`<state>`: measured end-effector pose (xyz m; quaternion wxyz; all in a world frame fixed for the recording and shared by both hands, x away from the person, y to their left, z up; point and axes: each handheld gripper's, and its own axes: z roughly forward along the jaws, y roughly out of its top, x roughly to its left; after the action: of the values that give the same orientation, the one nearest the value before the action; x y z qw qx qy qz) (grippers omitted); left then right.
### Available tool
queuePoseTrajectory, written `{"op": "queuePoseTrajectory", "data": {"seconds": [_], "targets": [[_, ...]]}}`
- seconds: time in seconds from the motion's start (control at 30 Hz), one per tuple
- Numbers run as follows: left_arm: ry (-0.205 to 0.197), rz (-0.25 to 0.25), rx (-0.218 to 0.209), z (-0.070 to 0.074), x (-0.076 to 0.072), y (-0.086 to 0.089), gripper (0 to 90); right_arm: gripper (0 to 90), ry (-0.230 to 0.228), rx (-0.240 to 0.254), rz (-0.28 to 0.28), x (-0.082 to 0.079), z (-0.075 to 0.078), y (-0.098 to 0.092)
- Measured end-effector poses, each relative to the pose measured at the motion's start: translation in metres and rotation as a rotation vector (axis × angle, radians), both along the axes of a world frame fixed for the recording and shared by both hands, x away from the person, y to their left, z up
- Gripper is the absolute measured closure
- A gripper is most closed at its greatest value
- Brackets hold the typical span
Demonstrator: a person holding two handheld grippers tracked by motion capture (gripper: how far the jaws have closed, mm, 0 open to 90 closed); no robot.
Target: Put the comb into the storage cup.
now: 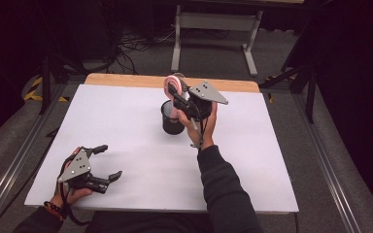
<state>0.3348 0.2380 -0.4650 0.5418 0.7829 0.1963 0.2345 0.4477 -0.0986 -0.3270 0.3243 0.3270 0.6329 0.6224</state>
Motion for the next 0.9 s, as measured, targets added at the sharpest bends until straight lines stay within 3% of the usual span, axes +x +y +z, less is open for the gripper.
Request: {"op": "queuePoseTrajectory", "data": {"seconds": [0.1,0.27,0.3,0.33,0.53,0.9], "targets": [[0.001,-0.002,-0.001,0.000,0.000,-0.001,4.9,63.3,0.004,-0.020,0.005,0.003,-0.006,-0.002],[0.000,-0.001,-0.002,0.000,0.000,-0.001,4.9,63.2,0.030,-0.013,0.006,0.004,-0.016,-0.002],[0.001,-0.002,-0.001,-0.001,0.000,-0.001,4.9,63.2,0.037,-0.002,-0.020,0.005,-0.016,-0.002],[0.003,-0.004,-0.001,-0.001,0.000,-0.001,4.9,63.2,0.036,-0.014,0.004,0.005,-0.018,-0.002],[-0.005,0.006,-0.001,0.000,0.000,-0.001,5.5,63.1,0.053,0.009,-0.002,0.006,-0.023,-0.003],[-0.006,0.005,-0.003,-0.001,0.000,-0.001,5.7,63.0,0.067,-0.003,0.003,0.007,-0.032,-0.004]]}}
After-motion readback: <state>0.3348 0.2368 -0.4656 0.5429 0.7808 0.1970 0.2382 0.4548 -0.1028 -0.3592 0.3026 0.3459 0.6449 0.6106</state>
